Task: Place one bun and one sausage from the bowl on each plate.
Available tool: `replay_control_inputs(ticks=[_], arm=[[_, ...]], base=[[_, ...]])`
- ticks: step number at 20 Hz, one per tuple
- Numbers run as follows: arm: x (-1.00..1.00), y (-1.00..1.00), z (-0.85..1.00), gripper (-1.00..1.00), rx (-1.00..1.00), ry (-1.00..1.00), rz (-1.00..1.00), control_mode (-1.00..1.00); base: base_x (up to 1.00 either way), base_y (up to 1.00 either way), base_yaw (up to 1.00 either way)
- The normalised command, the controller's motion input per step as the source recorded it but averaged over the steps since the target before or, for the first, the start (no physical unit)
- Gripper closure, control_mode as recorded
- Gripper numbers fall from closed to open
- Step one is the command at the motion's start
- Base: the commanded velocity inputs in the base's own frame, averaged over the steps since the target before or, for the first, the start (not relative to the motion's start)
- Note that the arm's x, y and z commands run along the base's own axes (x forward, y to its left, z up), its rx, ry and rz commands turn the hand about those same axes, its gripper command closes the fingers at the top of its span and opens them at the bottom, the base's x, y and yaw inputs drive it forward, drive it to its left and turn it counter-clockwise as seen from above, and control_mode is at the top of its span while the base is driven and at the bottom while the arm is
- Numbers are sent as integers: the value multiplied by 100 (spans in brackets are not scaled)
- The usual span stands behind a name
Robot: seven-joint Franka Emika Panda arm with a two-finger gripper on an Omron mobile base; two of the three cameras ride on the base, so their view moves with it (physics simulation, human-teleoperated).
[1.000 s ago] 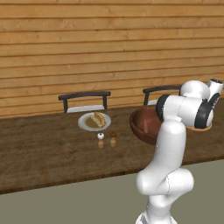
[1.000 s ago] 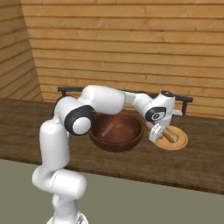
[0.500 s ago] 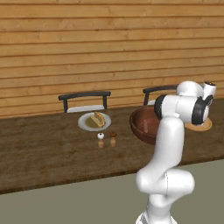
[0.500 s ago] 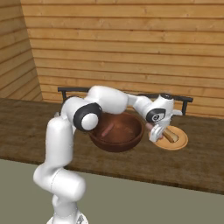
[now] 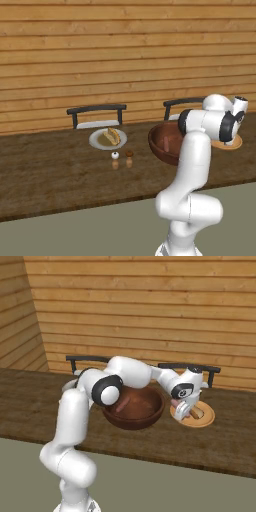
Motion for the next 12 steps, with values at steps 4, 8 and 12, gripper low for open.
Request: replay_control_inputs(ticks=[4,8,12], arm=[[2,0,-22,100,0,0,-2,-100],[19,0,-11,100,0,0,-4,-100],[55,-11,-7,100,0,0,-5,-100]], base=[[0,0,0],[0,0,0],[0,0,0]])
